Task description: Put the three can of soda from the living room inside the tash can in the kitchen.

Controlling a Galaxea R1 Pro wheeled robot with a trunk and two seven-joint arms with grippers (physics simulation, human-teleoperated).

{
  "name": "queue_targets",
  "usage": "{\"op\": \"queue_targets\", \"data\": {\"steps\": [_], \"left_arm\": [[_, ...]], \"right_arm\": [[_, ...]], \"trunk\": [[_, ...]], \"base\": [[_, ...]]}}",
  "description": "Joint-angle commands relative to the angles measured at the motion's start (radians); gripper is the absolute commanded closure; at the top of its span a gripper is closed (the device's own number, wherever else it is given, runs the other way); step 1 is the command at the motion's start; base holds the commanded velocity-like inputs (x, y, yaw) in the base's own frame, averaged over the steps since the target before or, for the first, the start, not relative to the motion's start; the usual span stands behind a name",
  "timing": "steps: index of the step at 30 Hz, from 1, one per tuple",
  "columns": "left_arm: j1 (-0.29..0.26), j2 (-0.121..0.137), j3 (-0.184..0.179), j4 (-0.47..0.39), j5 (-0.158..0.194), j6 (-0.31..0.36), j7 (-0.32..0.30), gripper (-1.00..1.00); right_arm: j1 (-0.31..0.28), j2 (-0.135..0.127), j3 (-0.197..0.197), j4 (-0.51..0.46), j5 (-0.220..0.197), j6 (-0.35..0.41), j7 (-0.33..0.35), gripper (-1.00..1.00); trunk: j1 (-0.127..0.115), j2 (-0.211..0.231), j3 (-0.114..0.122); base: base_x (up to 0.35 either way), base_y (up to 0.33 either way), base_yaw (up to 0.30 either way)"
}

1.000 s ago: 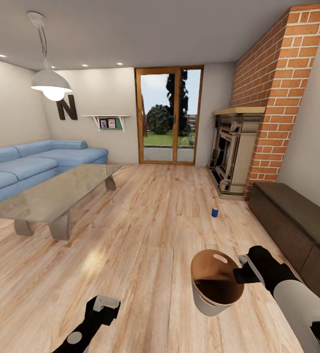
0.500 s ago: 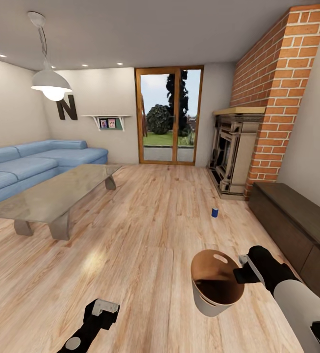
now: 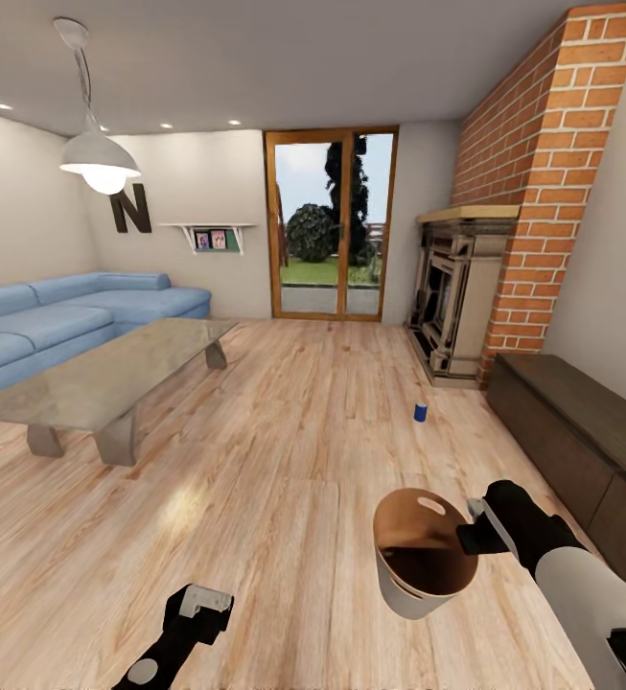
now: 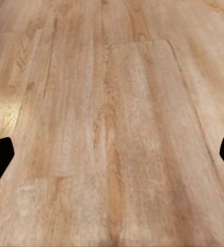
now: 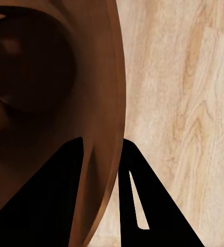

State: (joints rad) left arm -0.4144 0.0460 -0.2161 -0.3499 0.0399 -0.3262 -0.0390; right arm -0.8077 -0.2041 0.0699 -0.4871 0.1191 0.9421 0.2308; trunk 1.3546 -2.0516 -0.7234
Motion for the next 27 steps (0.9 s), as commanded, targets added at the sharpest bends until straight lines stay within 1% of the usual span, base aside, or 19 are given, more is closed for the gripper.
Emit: {"op": "queue_targets", "data": {"steps": [1,5,8,15,21,24,27], "left_arm": [[0.0,0.0,-0.001,0.0,0.0,-0.001,0.0,-1.0],[0.0,0.0,-0.001,0.001,-0.001,-0.002,0.0,-1.0],[0.0,0.0,-0.002,0.018,0.0,-0.002,0.001,-1.0],[0.0,0.0,-0.002,0.042,0.0,-0.007,0.026,-1.0],[0.0,-0.001,-0.003,0.048,0.0,-0.04,0.04,-1.0],[0.0,-0.001,-0.004,0.05,0.0,-0.079,0.068,-1.0],[0.0,-0.002,-0.005,0.05,-0.001,-0.086,0.072,-1.0]], "right_arm": [[-0.001,0.0,-0.001,-0.001,-0.015,0.001,0.002,1.0],[-0.001,0.0,-0.002,-0.001,-0.015,0.005,0.002,1.0],[-0.001,-0.001,-0.002,-0.009,-0.014,0.063,0.005,1.0],[-0.001,0.0,-0.002,-0.016,-0.015,0.105,0.007,1.0],[-0.001,0.0,-0.001,-0.017,-0.015,0.105,0.007,1.0],[-0.001,0.0,-0.001,-0.017,-0.015,0.105,0.007,1.0],[-0.001,0.0,0.0,-0.018,-0.016,0.105,0.007,1.0]], "trunk": [[0.004,-0.007,-0.003],[0.019,-0.035,-0.016],[0.031,-0.056,-0.025],[0.058,-0.105,-0.047],[0.081,-0.147,-0.066],[0.092,-0.168,-0.075],[0.104,-0.189,-0.085]], "base": [[0.0,0.0,0.0],[0.0,0.0,0.0],[0.0,0.0,0.0],[0.0,0.0,0.0],[0.0,0.0,0.0],[0.0,0.0,0.0],[0.0,0.0,0.0]]}}
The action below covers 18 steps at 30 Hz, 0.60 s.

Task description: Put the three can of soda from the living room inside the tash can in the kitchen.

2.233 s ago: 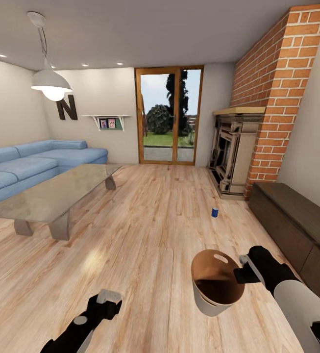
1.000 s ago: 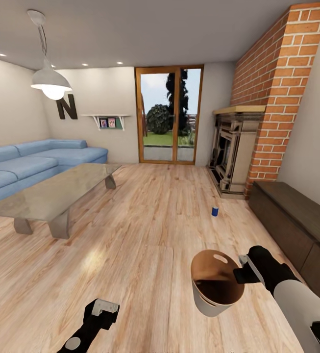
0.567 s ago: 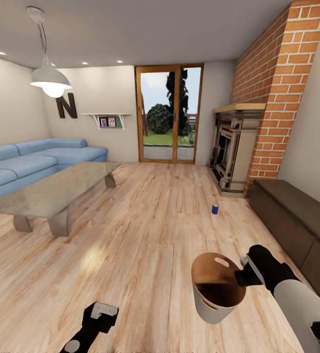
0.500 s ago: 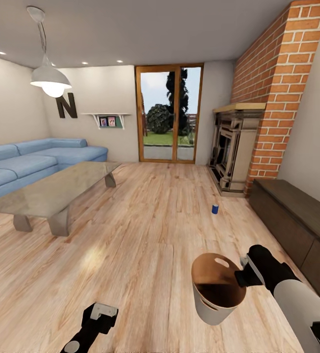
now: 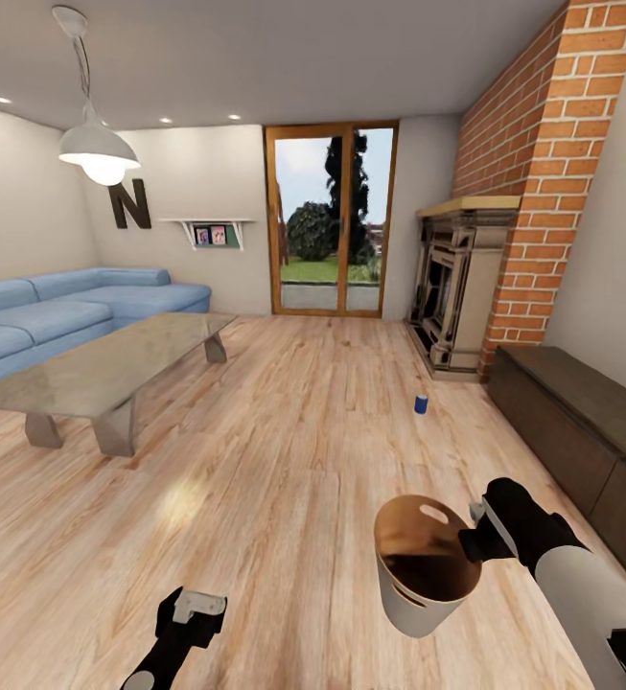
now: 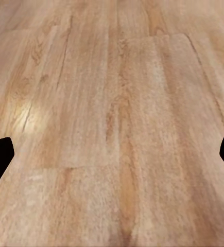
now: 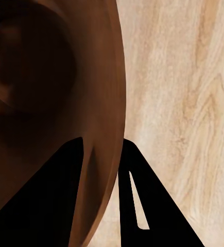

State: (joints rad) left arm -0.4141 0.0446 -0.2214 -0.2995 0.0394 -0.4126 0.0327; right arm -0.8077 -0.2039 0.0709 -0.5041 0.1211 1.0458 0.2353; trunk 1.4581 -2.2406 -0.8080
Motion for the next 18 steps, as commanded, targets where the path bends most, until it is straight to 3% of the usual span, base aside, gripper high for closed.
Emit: {"op": "queue_targets", "data": {"steps": [1,18], "left_arm": [[0.0,0.0,0.0,0.0,0.0,-0.002,0.001,-1.0],[0.0,0.001,-0.002,0.0,-0.002,0.006,-0.011,-1.0]], "right_arm": [[-0.001,0.0,-0.001,-0.001,-0.018,0.001,0.002,1.0],[-0.001,0.0,-0.001,-0.001,-0.018,0.001,0.002,1.0]], "trunk": [[0.004,-0.007,-0.003],[0.069,-0.126,-0.056]], "base": [[0.0,0.0,0.0],[0.0,0.0,0.0]]}}
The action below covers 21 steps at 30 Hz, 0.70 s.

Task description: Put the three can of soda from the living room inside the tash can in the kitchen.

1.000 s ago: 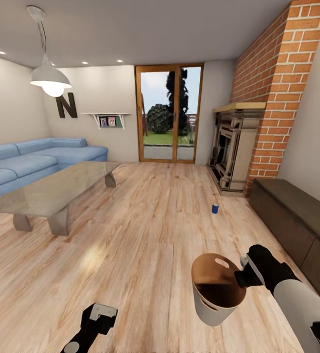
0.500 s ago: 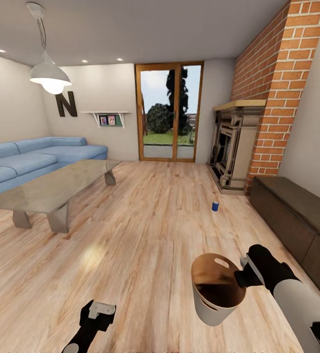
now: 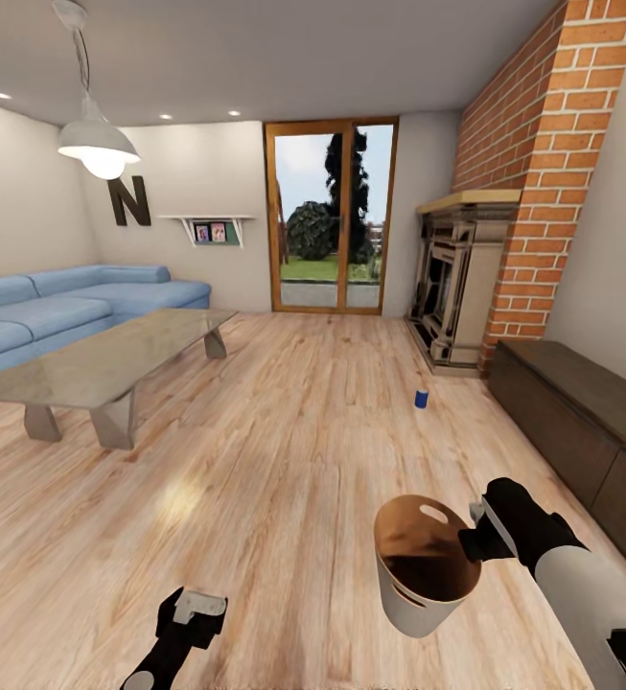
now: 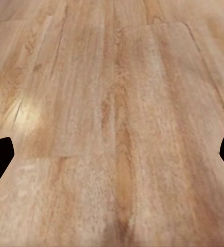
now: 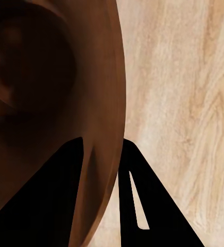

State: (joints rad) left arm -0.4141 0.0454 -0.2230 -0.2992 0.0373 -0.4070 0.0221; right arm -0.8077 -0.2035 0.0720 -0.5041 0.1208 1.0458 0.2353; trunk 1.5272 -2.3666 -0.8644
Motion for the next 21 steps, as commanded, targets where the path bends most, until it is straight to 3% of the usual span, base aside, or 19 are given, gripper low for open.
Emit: {"op": "queue_targets", "data": {"steps": [1,21], "left_arm": [[0.0,0.0,0.0,0.0,0.0,0.0,-0.001,-1.0],[0.002,-0.001,-0.004,0.02,0.004,-0.001,-0.026,-1.0]], "right_arm": [[-0.001,0.0,-0.001,-0.001,-0.018,0.001,0.003,1.0],[-0.008,0.01,-0.003,-0.002,-0.015,0.001,0.002,1.0]], "trunk": [[0.004,-0.007,-0.003],[0.074,-0.134,-0.067]], "base": [[0.0,0.0,0.0],[0.0,0.0,0.0]]}}
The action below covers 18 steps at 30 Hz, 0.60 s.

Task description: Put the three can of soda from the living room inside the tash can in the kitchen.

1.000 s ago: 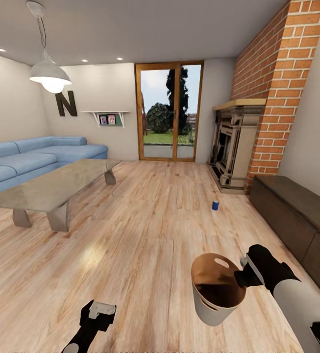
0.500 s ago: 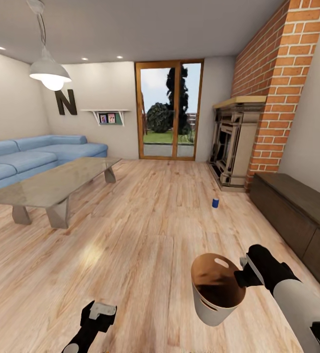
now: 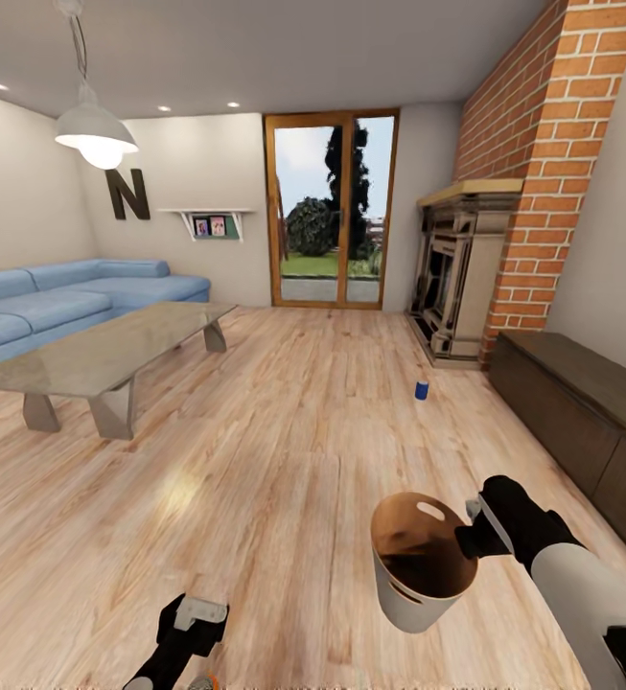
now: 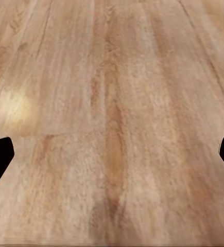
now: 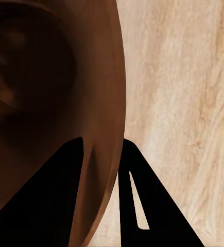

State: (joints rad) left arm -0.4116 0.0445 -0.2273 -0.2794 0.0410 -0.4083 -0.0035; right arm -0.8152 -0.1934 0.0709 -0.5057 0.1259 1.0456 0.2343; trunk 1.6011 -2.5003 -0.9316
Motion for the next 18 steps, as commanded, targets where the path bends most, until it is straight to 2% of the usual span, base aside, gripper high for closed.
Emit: {"op": "queue_targets", "data": {"steps": [1,18], "left_arm": [[0.0,0.0,0.0,0.0,0.0,0.0,-0.003,-1.0],[-0.001,0.0,0.0,0.029,0.002,0.001,-0.021,-1.0]], "right_arm": [[-0.002,0.0,-0.002,0.0,-0.02,0.002,0.003,1.0],[-0.016,0.002,-0.002,-0.003,-0.018,0.002,0.002,1.0]], "trunk": [[0.0,0.0,-0.004],[0.008,-0.004,-0.072]], "base": [[0.0,0.0,0.0],[0.0,0.0,0.0]]}}
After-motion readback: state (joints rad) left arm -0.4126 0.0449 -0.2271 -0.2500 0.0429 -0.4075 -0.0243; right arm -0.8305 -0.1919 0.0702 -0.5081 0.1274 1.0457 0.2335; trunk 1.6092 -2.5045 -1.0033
